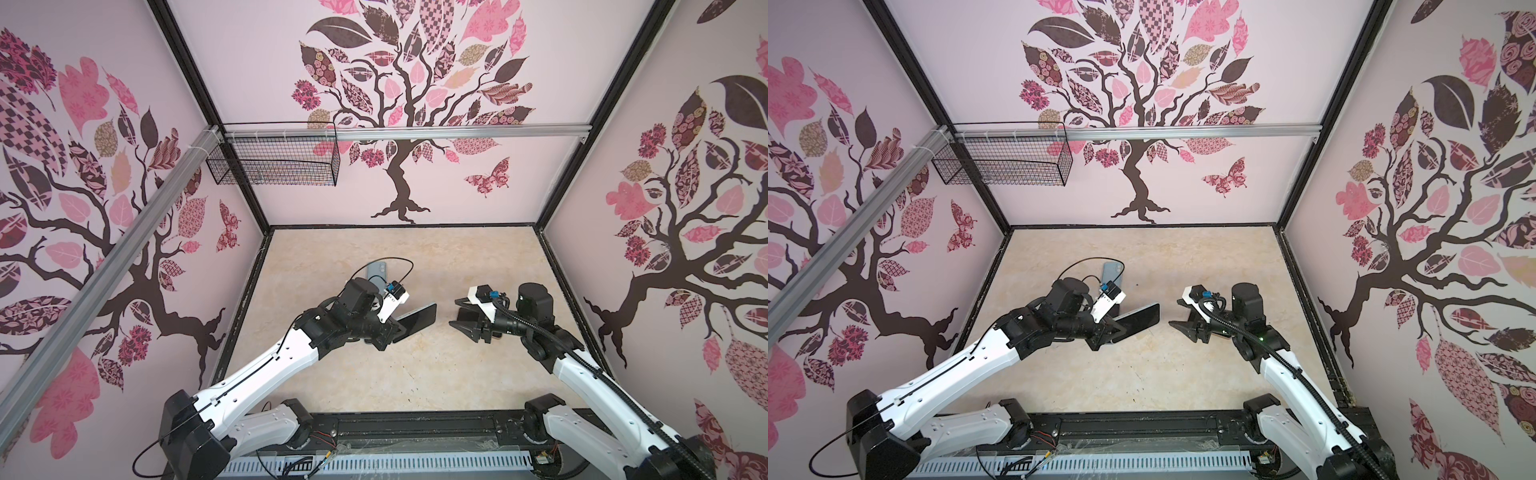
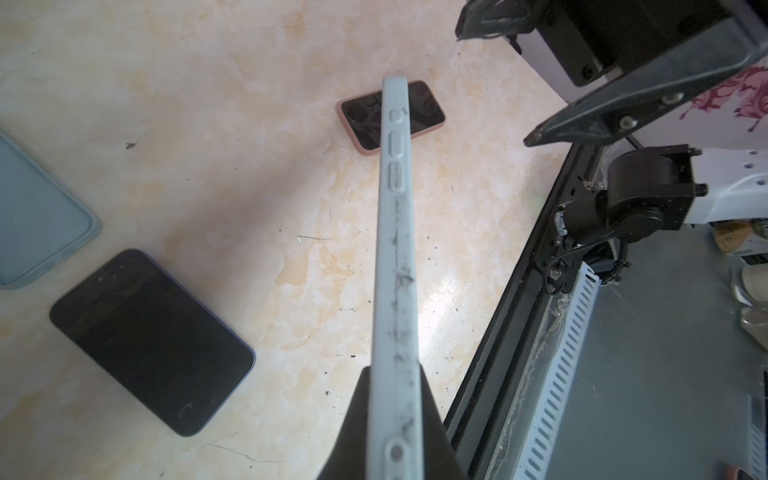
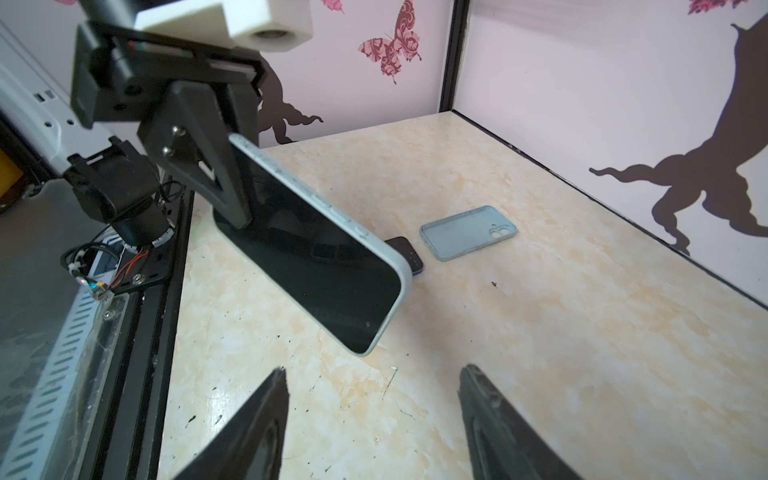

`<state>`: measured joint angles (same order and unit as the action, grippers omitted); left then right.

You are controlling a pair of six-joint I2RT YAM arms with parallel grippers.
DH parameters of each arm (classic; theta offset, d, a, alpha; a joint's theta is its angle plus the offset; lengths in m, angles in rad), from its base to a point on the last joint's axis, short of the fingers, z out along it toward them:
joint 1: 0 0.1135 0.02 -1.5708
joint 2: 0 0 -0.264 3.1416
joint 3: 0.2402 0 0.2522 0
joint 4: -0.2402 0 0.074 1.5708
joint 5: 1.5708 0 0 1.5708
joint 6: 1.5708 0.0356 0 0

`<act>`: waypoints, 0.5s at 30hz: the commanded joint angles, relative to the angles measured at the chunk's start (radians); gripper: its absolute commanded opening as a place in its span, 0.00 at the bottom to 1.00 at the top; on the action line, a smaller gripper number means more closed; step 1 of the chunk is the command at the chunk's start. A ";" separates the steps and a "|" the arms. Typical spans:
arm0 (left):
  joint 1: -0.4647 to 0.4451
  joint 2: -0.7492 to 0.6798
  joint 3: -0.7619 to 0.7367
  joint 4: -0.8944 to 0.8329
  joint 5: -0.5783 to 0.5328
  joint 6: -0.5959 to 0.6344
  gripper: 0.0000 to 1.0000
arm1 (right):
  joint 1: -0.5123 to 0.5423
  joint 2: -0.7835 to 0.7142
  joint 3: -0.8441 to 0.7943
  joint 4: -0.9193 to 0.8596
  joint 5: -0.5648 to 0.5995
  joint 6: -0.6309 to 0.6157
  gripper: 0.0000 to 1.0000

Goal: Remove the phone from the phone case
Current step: 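Open the right gripper and draw it back while the left gripper holds the phone, then move the right gripper to the phone's far end and grasp it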

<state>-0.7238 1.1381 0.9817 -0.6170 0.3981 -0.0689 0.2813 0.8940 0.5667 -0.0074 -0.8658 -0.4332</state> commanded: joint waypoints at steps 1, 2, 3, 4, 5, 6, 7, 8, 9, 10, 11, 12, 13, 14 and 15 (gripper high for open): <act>0.058 -0.035 0.053 0.098 0.167 0.082 0.00 | 0.006 0.019 0.050 -0.091 -0.038 -0.152 0.69; 0.071 -0.040 0.051 0.107 0.188 0.108 0.00 | 0.007 0.033 0.066 -0.121 -0.027 -0.179 0.69; 0.077 -0.041 0.051 0.106 0.191 0.132 0.00 | 0.006 0.045 0.077 -0.139 -0.030 -0.195 0.69; 0.081 -0.040 0.057 0.093 0.192 0.167 0.00 | 0.007 0.060 0.089 -0.152 -0.056 -0.210 0.69; 0.084 -0.036 0.066 0.070 0.199 0.208 0.00 | 0.007 0.074 0.099 -0.158 -0.082 -0.215 0.69; 0.086 -0.032 0.073 0.055 0.204 0.241 0.00 | 0.011 0.084 0.106 -0.158 -0.099 -0.216 0.69; 0.086 -0.031 0.078 0.045 0.203 0.274 0.00 | 0.024 0.091 0.114 -0.159 -0.102 -0.219 0.68; 0.092 -0.033 0.079 0.040 0.205 0.302 0.00 | 0.046 0.102 0.124 -0.162 -0.089 -0.228 0.68; 0.102 -0.031 0.078 0.037 0.211 0.320 0.00 | 0.060 0.110 0.134 -0.173 -0.078 -0.237 0.68; 0.122 -0.029 0.082 0.033 0.233 0.335 0.00 | 0.082 0.124 0.151 -0.194 -0.063 -0.254 0.68; 0.154 -0.025 0.089 0.032 0.276 0.345 0.00 | 0.106 0.137 0.168 -0.221 -0.036 -0.275 0.67; 0.185 -0.022 0.094 0.028 0.315 0.353 0.00 | 0.129 0.148 0.181 -0.247 0.002 -0.299 0.67; 0.218 -0.021 0.100 0.027 0.345 0.359 0.00 | 0.165 0.161 0.195 -0.271 0.069 -0.319 0.67; 0.245 -0.022 0.102 0.026 0.370 0.368 0.00 | 0.192 0.171 0.205 -0.292 0.121 -0.336 0.67; 0.262 -0.024 0.106 0.018 0.381 0.383 0.00 | 0.209 0.179 0.214 -0.310 0.163 -0.354 0.67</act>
<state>-0.5102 1.1263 1.0130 -0.6250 0.6636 0.2379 0.4397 1.0481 0.7353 -0.2218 -0.8196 -0.7010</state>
